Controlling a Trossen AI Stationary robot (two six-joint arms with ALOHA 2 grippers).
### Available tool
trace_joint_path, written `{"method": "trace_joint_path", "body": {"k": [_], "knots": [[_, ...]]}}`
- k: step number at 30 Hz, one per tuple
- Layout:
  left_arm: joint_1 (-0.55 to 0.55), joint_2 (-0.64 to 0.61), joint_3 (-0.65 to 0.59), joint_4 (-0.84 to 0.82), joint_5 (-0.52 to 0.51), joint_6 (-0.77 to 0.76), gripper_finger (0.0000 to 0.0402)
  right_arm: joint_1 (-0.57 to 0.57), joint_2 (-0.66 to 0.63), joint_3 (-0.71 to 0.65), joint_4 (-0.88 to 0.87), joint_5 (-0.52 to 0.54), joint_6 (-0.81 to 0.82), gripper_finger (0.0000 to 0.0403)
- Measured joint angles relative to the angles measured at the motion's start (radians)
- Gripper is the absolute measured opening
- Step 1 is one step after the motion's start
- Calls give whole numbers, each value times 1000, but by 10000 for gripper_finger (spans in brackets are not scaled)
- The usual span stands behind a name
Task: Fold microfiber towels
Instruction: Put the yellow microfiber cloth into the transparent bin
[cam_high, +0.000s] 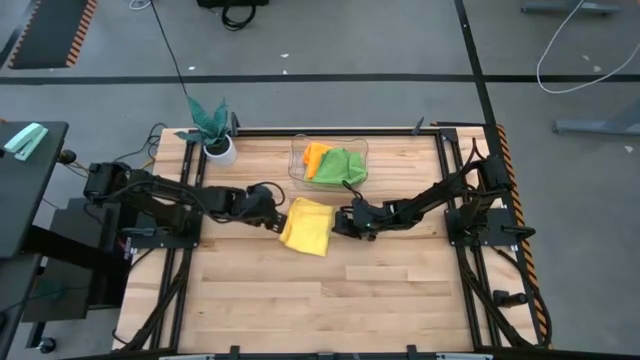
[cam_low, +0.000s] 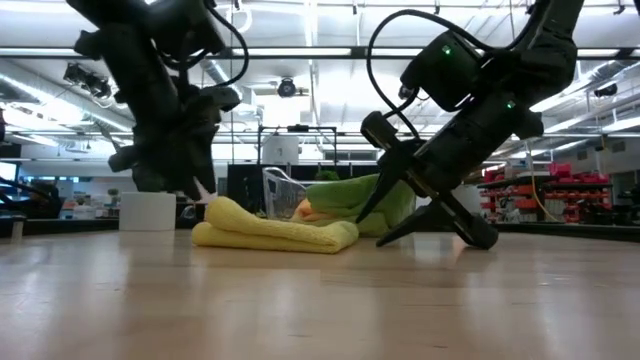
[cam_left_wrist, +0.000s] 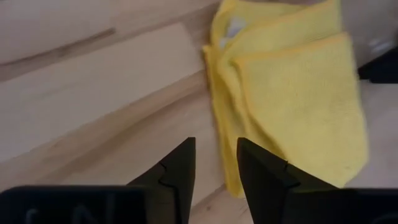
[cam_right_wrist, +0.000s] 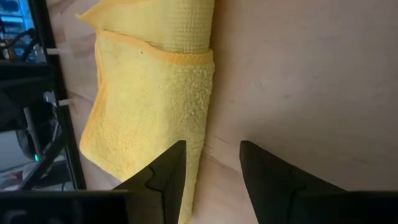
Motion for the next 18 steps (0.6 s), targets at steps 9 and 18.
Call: {"method": "trace_joint_path", "body": {"k": [9, 18], "knots": [[48, 0, 0, 72, 67, 59, 128, -11, 2, 6, 4, 19, 43, 160], [67, 5, 0, 67, 88, 59, 139, -11, 6, 30, 3, 20, 59, 160]]}}
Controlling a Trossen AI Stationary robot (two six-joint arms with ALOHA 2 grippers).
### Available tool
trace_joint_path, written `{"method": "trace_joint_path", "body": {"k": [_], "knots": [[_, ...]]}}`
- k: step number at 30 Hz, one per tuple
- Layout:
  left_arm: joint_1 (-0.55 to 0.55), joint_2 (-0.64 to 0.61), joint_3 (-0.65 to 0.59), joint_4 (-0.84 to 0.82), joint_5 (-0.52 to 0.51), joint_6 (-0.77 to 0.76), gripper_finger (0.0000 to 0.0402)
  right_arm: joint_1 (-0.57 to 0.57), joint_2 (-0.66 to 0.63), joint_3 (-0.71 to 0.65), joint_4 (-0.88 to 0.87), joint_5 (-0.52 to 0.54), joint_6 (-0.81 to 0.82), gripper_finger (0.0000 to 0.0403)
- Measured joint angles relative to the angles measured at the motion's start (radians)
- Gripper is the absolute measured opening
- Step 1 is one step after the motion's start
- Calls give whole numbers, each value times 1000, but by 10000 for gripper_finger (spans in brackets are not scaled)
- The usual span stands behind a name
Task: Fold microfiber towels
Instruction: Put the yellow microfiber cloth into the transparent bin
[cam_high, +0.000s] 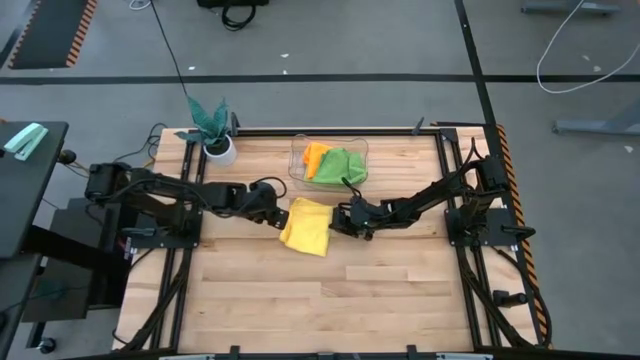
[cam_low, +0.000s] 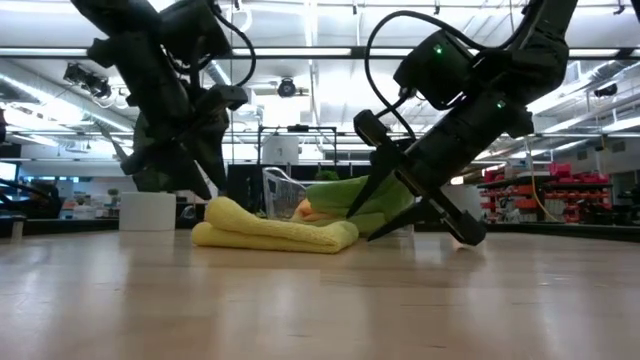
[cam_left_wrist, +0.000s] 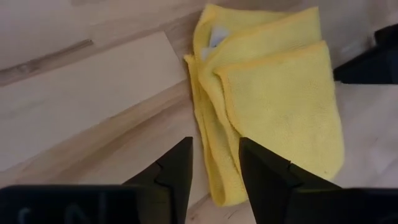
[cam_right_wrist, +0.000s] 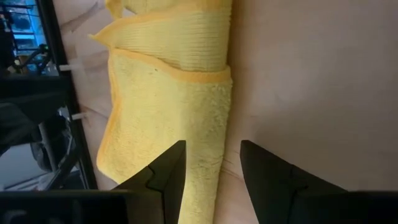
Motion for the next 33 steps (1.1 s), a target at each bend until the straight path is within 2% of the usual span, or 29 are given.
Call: {"method": "trace_joint_path", "body": {"k": [11, 15, 19, 27, 33], "knots": [[45, 113, 0, 9, 93, 25, 155, 15, 49, 22, 23, 5, 51, 160], [49, 121, 0, 34, 96, 26, 161, 14, 76, 75, 12, -3, 13, 160], [72, 121, 0, 95, 145, 27, 165, 9, 132, 151, 3, -29, -25, 160], [107, 188, 0, 66, 203, 44, 165, 10, 263, 309, -5, -111, -82, 160], [106, 216, 4, 80, 227, 69, 165, 12, 255, 329, -81, -125, -125, 160]]}}
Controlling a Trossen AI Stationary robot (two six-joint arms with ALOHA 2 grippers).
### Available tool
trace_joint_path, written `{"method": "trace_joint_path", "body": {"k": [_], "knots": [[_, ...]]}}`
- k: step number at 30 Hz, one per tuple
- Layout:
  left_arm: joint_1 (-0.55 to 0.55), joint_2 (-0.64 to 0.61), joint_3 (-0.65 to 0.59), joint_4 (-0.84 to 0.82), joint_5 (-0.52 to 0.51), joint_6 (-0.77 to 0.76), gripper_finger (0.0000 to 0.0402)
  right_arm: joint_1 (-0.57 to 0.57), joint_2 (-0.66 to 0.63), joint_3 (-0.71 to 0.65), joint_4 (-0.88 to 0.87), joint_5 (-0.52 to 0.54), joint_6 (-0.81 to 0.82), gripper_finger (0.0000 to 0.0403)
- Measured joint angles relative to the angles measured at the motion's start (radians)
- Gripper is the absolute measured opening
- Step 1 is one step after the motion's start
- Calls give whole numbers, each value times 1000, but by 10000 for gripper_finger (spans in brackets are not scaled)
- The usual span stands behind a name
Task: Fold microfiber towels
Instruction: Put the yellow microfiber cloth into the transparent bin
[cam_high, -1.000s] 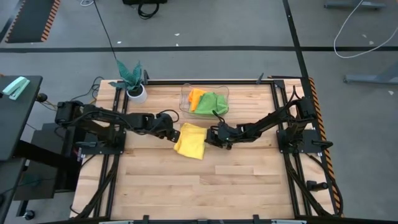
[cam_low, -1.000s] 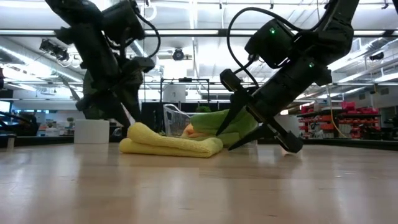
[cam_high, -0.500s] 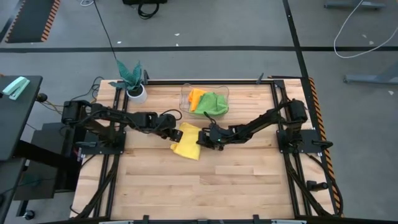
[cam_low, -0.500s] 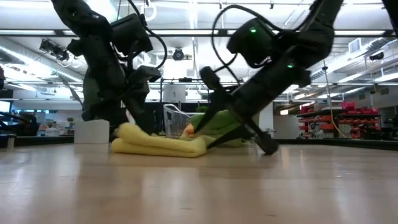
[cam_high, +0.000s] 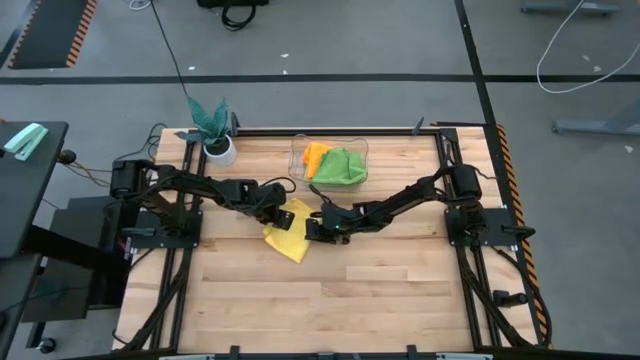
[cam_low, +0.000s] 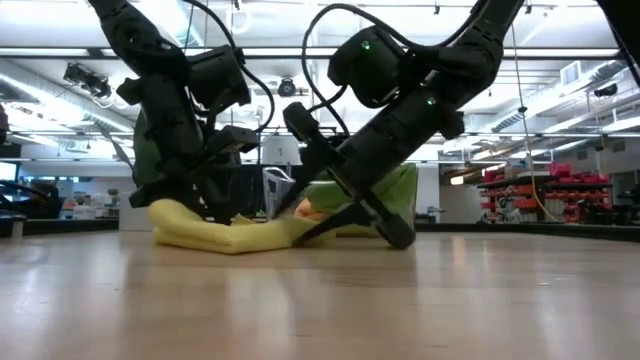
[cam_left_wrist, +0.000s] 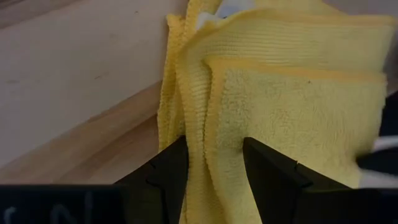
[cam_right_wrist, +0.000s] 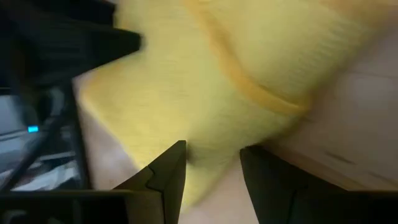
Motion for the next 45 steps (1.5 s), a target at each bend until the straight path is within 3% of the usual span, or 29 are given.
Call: {"method": "trace_joint_path", "body": {"k": [6, 19, 26, 35, 45], "knots": [[1, 1, -1, -2, 0, 10, 165, 19, -44, -6, -137, 12, 4, 160], [0, 8, -7, 105, 2, -33, 139, 47, -48, -11, -107, 89, 69, 158], [-38, 8, -7, 148, 3, -66, 115, 42, -49, -10, -120, 119, 73, 123], [-152, 38, -5, 167, -15, -134, 96, 28, -49, -7, -172, 108, 0, 67], [-204, 141, -1, 287, -45, -208, 83, -37, -50, -9, -174, -2, -132, 60]]}}
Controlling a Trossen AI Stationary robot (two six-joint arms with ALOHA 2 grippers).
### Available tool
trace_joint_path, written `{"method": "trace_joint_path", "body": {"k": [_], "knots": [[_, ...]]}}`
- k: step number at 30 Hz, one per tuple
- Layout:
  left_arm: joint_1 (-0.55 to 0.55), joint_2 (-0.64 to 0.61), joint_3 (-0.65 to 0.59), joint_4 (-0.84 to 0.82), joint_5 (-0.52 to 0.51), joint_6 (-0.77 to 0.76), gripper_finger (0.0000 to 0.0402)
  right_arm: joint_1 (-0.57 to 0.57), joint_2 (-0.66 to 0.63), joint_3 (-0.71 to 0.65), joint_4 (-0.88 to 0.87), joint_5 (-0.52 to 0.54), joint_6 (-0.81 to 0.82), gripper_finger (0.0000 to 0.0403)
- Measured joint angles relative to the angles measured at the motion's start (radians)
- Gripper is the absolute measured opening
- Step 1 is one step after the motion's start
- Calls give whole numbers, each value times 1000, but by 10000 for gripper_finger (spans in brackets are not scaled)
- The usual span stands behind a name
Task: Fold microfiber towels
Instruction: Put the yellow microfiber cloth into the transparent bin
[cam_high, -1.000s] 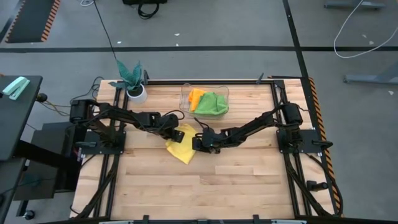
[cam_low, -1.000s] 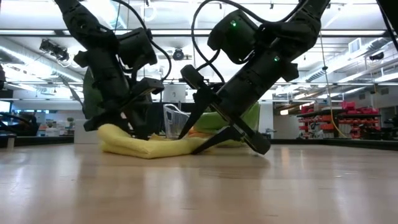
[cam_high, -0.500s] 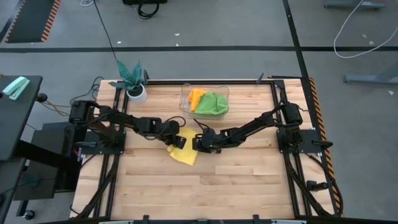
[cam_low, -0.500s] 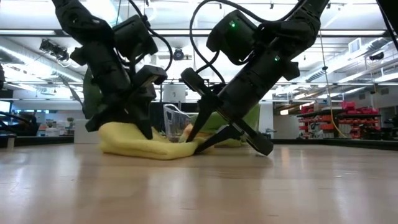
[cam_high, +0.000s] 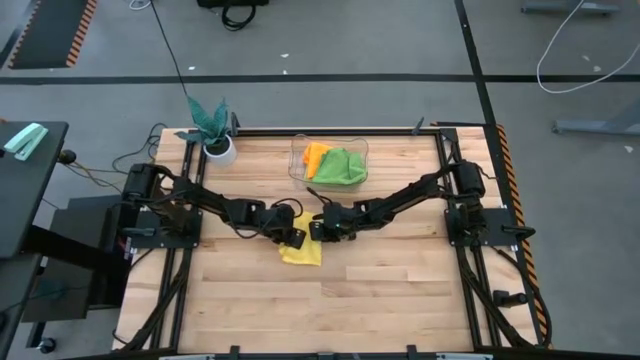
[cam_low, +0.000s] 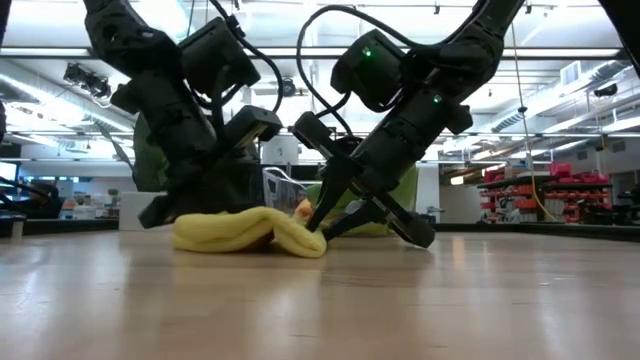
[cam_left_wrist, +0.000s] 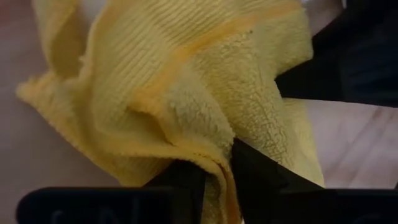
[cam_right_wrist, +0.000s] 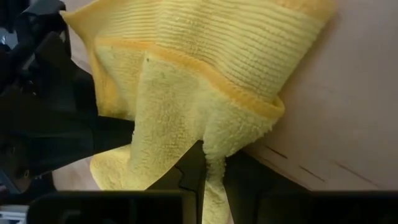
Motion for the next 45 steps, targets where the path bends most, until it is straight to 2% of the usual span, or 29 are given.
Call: {"method": "trace_joint_path", "body": {"k": [9, 14, 20, 25, 31, 34, 41, 45], "knots": [[30, -6, 0, -28, -4, 52, 78, -37, 0, 1, -19, 9, -30, 63], [35, -5, -1, -26, 3, 59, 77, -44, -7, 1, -23, 58, -60, 65], [35, -1, -3, 3, -15, 62, 58, -32, -8, 0, -27, 82, -62, 38], [35, -2, -4, 6, -27, 62, 18, -6, -29, -2, -46, 147, -79, 8], [34, -8, -3, 47, -96, 81, 10, -11, -120, -2, -222, 181, -153, 8], [43, -31, -3, 55, -115, 85, 8, -14, -157, -2, -245, 182, -209, 5], [80, -70, 81, 8, -128, 179, 8, -41, -192, -5, -259, 179, -245, 4], [101, -68, 182, -134, -132, 252, 8, -56, -209, -4, -260, 167, -264, 2]]}}
